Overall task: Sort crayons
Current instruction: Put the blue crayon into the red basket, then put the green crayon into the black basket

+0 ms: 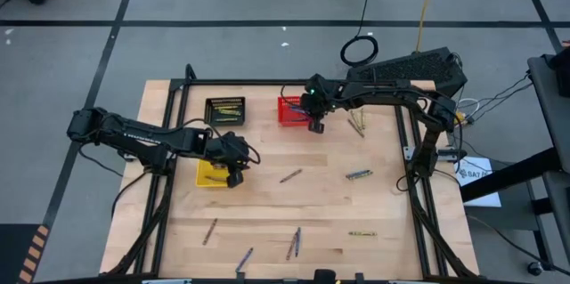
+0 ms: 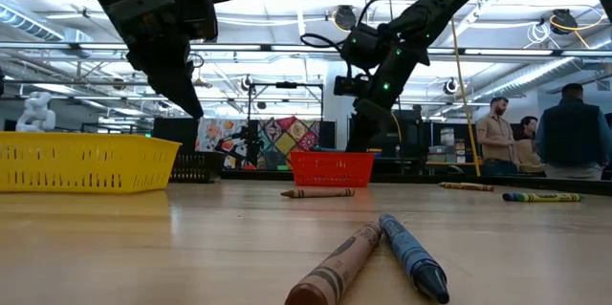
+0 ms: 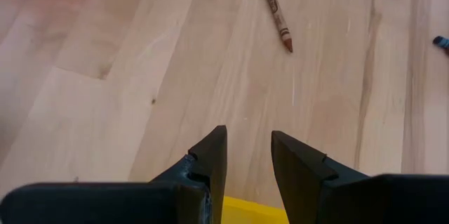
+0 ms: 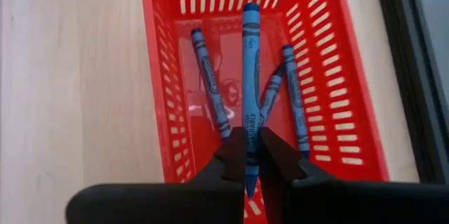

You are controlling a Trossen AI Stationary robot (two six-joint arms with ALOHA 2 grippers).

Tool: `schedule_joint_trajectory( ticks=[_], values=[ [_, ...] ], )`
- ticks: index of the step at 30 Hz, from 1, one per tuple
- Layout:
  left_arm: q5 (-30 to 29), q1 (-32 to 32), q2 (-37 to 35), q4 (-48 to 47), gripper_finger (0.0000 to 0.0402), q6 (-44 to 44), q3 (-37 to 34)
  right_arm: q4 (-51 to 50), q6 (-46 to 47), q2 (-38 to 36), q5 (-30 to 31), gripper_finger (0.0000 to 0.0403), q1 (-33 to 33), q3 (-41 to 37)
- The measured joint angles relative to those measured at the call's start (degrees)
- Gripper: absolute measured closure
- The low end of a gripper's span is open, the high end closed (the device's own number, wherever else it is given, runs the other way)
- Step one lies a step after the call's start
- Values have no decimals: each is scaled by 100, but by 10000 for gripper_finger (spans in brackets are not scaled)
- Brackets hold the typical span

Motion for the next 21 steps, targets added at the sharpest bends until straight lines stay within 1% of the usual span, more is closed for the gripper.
schedule_joint_trajectory(
  ticks=[7, 16, 18, 21],
  values=[
    [17, 0, 0, -63, 288, -1, 0, 42, -48, 0, 13, 380, 0, 0],
    [41, 0, 0, -58, 288, -4, 0, 99, -137, -2, 36, 344, 0, 0],
    [43, 0, 0, -56, 288, -3, 0, 156, -128, -24, 187, 337, 8, 0],
    [46, 0, 0, -49, 288, 2, 0, 185, -119, -134, 645, 331, 67, 0]
  ],
)
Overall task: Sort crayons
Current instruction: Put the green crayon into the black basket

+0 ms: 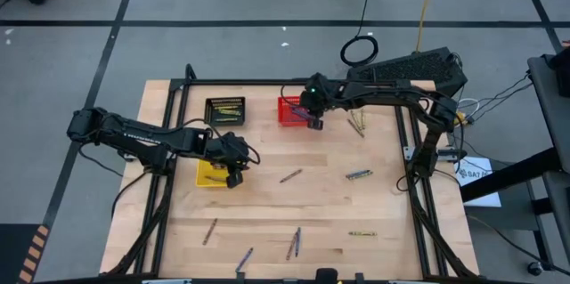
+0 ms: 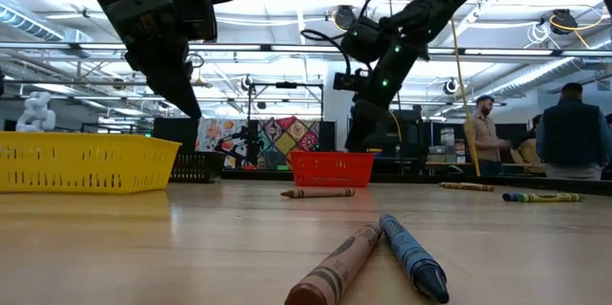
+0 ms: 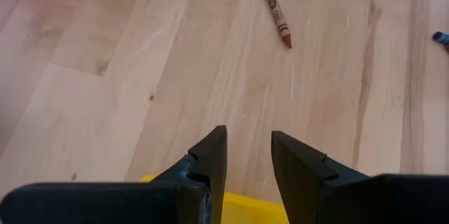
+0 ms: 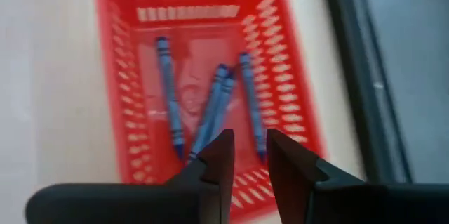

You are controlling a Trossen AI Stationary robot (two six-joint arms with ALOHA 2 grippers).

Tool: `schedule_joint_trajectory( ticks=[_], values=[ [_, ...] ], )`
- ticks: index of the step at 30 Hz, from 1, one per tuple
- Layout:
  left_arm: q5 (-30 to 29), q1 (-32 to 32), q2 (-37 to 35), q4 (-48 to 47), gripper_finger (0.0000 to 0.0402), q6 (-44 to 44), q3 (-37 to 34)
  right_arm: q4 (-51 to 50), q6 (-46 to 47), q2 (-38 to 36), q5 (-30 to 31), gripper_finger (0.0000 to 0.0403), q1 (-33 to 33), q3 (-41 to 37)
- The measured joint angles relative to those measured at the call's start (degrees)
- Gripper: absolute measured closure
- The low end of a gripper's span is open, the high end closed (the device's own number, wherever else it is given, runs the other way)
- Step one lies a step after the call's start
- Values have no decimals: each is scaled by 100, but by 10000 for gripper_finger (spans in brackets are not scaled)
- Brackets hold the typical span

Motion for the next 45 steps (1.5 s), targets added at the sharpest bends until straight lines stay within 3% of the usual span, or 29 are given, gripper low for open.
schedule_joint_trajectory(
  ticks=[3, 14, 25, 33, 36, 40, 45],
  values=[
    [52, -26, 0, 34, 288, 34, 0, -62, 26, -181, 292, 330, 95, 0],
    [492, -521, 17, 624, 288, 781, 0, -958, 1323, -1346, 288, 330, 607, 0],
    [294, -549, 20, 616, 288, 816, 0, -3005, 4127, -2489, 208, 330, 1142, 0],
    [271, -546, 20, 616, 288, 1366, 0, -4311, 5096, -2579, 111, 330, 1550, -1],
    [256, -546, 20, 616, 288, 1367, 0, -4290, 5413, -2555, 362, 330, 1605, -81],
    [254, -546, 20, 617, 288, 1369, 0, -4232, 5743, -2532, 1127, 330, 1483, -247],
    [254, -542, 20, 616, 288, 1373, 0, -3898, 5928, -2531, 1144, 330, 986, -582]
  ],
)
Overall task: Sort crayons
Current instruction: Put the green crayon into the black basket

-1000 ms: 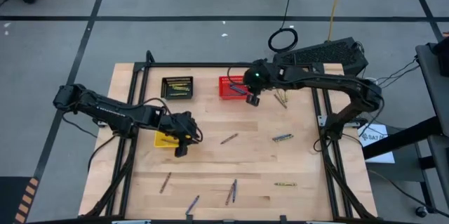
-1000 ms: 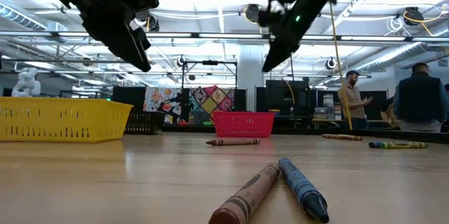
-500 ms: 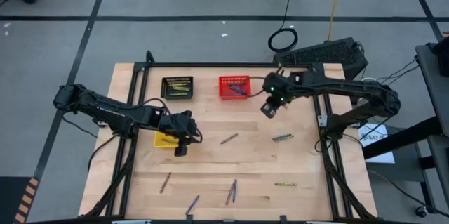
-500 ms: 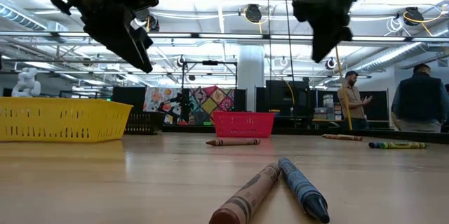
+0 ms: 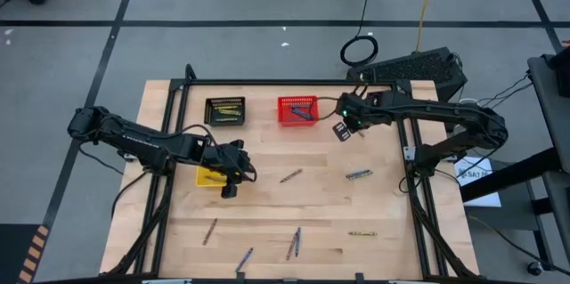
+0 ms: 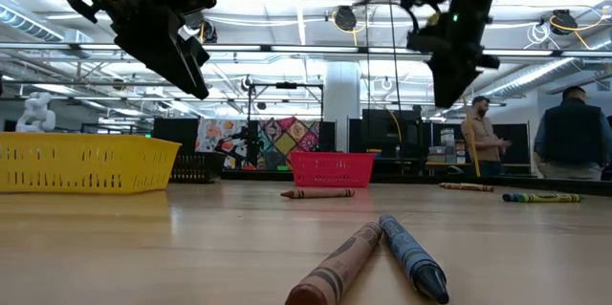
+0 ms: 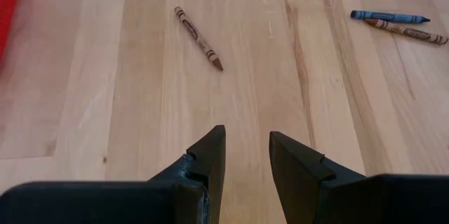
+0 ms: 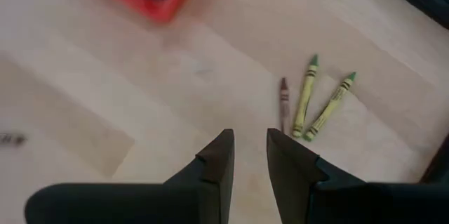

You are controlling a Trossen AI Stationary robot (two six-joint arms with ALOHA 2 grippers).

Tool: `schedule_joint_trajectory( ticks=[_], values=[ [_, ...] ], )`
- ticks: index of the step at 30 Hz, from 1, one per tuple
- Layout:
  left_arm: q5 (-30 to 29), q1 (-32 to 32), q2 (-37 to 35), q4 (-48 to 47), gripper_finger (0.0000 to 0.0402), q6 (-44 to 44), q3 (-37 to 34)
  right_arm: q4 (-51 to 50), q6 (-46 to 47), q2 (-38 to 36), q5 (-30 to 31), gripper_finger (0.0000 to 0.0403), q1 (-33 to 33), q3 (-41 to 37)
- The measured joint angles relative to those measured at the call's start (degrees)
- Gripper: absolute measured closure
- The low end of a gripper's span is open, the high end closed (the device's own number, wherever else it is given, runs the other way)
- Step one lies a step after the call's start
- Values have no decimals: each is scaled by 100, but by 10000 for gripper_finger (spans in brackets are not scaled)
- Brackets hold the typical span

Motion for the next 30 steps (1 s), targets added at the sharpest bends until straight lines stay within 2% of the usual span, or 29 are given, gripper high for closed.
schedule_joint_trajectory(
  ticks=[12, 16, 24, 30],
  values=[
    [0, 0, 0, -18, 288, 44, 0, 804, -202, 4, -188, 330, -1399, -986],
    [-93, 0, 0, -18, 288, 41, 0, 1168, -279, 4, -442, 330, -1794, -1162],
    [-279, 0, 0, -16, 288, -15, 0, 1417, -492, 16, -454, 330, -2339, -1225],
    [-280, 0, 1, -14, 288, -169, 0, 1461, -763, 306, -490, 323, -2519, -1225]
  ],
)
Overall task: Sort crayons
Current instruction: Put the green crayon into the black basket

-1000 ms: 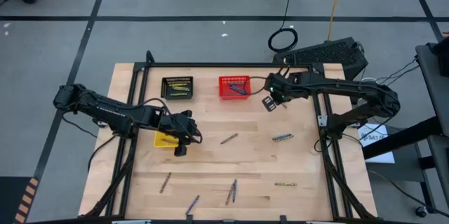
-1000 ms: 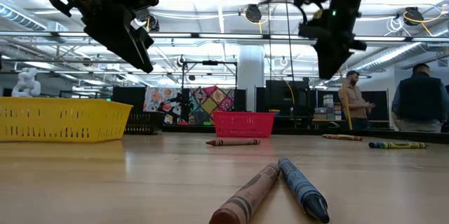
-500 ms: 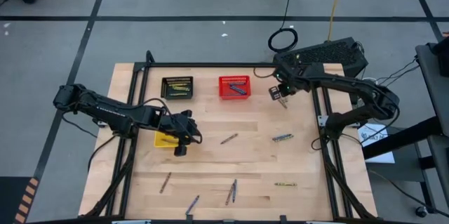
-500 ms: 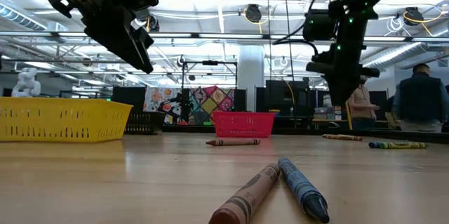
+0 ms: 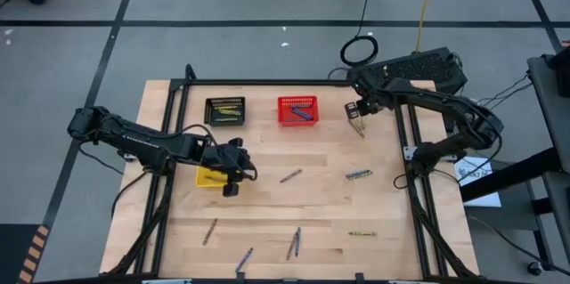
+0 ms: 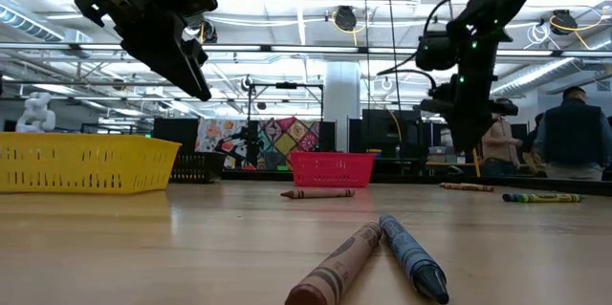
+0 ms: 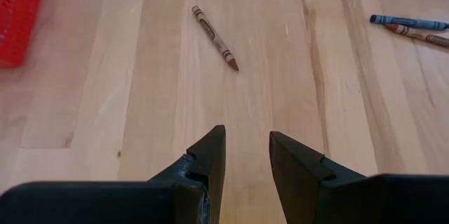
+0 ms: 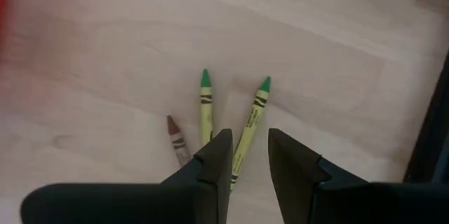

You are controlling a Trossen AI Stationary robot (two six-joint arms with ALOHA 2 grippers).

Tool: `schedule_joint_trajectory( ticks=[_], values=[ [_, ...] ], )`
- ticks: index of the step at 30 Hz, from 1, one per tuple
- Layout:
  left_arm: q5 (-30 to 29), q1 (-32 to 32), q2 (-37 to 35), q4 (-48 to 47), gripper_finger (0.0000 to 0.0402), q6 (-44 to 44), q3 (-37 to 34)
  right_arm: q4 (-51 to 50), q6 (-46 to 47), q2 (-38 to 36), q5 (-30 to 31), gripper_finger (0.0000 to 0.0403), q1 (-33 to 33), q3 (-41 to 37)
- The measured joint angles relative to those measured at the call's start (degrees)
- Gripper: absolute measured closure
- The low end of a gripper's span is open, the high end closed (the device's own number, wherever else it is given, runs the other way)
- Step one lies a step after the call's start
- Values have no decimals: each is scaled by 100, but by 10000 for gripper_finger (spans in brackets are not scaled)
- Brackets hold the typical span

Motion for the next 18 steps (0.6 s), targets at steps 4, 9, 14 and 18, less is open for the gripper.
schedule_joint_trajectory(
  ticks=[4, 9, 14, 18],
  values=[
    [0, 0, 0, -2, 288, -147, 0, 84, -77, 327, -101, 308, -40, 0],
    [0, 0, 1, -2, 288, -146, 0, 124, -58, 706, -100, 294, -69, 0],
    [0, 0, 2, -2, 288, -144, 0, 218, -32, 891, -86, 291, -75, 0],
    [0, 0, 2, -2, 288, -144, 0, 203, 95, 959, -70, 291, -149, 0]
  ],
)
